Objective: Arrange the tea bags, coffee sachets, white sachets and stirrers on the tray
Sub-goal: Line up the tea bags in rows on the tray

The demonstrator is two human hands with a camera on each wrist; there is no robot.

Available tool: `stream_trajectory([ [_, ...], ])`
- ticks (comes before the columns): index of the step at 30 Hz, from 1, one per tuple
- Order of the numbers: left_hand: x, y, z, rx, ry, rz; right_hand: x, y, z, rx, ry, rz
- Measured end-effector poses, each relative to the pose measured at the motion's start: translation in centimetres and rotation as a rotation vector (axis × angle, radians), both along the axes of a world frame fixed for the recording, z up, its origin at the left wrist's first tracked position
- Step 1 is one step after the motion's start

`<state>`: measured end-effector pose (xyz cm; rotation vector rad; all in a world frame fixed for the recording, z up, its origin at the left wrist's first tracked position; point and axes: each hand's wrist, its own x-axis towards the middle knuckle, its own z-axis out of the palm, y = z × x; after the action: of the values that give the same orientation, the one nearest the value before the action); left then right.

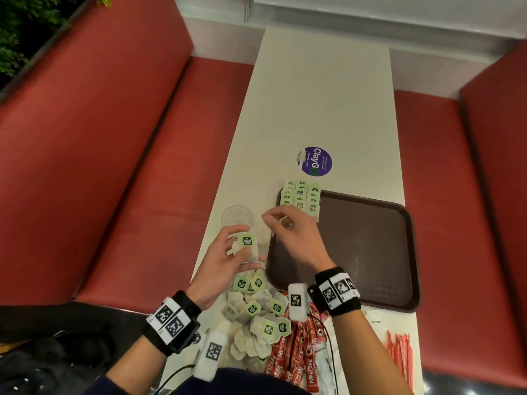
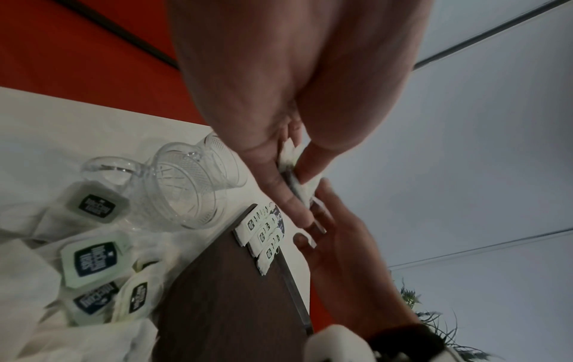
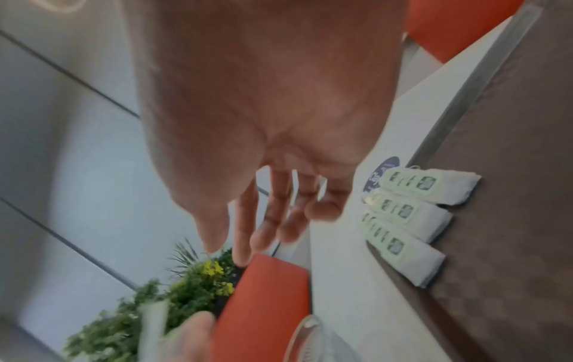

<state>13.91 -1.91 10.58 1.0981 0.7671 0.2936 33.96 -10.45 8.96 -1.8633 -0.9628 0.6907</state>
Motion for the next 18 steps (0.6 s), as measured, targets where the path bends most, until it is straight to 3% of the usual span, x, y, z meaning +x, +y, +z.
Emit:
stream_trajectory([
  [5,0.2,-0.5,-0.3,0.031,0.028,-0.03,-1.8,-2.1,1.9,-0.059,0.014,0.207],
  [18,0.9,-1.3,0.3,0.196,0.114,-0.094,-1.2,-5.4,4.9,0.057,0.139,0.013],
])
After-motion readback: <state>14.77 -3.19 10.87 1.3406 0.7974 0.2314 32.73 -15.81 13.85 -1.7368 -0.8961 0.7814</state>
